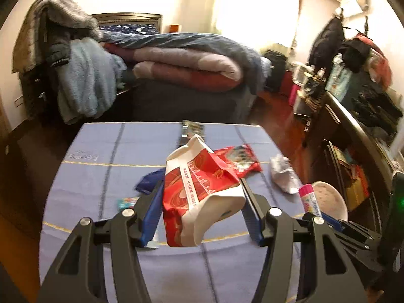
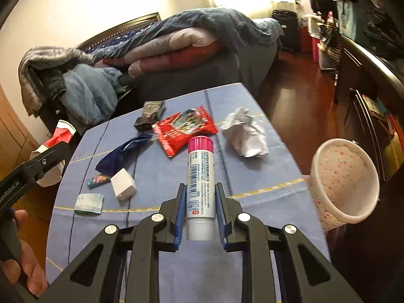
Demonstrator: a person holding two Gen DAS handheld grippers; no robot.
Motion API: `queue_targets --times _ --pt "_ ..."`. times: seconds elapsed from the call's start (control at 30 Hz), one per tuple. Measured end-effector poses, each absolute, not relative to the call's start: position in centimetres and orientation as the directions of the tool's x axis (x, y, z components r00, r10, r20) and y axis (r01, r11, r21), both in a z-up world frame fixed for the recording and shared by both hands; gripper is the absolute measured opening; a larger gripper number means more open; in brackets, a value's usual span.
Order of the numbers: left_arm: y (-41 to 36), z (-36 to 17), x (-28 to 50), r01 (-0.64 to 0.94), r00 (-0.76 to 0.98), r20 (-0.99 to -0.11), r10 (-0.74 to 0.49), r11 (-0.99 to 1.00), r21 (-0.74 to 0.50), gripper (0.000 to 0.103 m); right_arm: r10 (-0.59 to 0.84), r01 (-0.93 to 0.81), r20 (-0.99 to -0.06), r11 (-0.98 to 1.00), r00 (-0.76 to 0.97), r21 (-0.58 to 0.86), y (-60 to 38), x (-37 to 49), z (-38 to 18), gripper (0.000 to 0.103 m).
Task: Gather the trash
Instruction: 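Carry packet and tube over the wastebasket and open both grippers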
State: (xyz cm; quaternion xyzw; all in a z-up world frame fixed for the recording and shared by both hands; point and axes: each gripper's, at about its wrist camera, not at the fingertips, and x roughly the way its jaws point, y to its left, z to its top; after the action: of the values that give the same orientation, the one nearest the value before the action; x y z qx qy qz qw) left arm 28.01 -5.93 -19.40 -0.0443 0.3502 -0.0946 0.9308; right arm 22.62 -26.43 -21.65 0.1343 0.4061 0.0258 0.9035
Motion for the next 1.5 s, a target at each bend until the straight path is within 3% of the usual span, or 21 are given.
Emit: queue_targets --times 0.87,1.5 --pt "-30.2 -21.2 28.4 0.653 0.499 -0.645 -0.579 0.741 -0.159 0.058 -0.135 0.469 -0.722 0.836 0.679 0.285 -45.8 16.6 -23.4 0.023" --pt "-44.2 -28.6 35.0 0.738 0.317 -0.732 -0.604 0.641 -0.209 0.058 -0.212 0.62 -0.779 0.738 0.59 0.268 -54.1 19.3 -30.3 0.023"
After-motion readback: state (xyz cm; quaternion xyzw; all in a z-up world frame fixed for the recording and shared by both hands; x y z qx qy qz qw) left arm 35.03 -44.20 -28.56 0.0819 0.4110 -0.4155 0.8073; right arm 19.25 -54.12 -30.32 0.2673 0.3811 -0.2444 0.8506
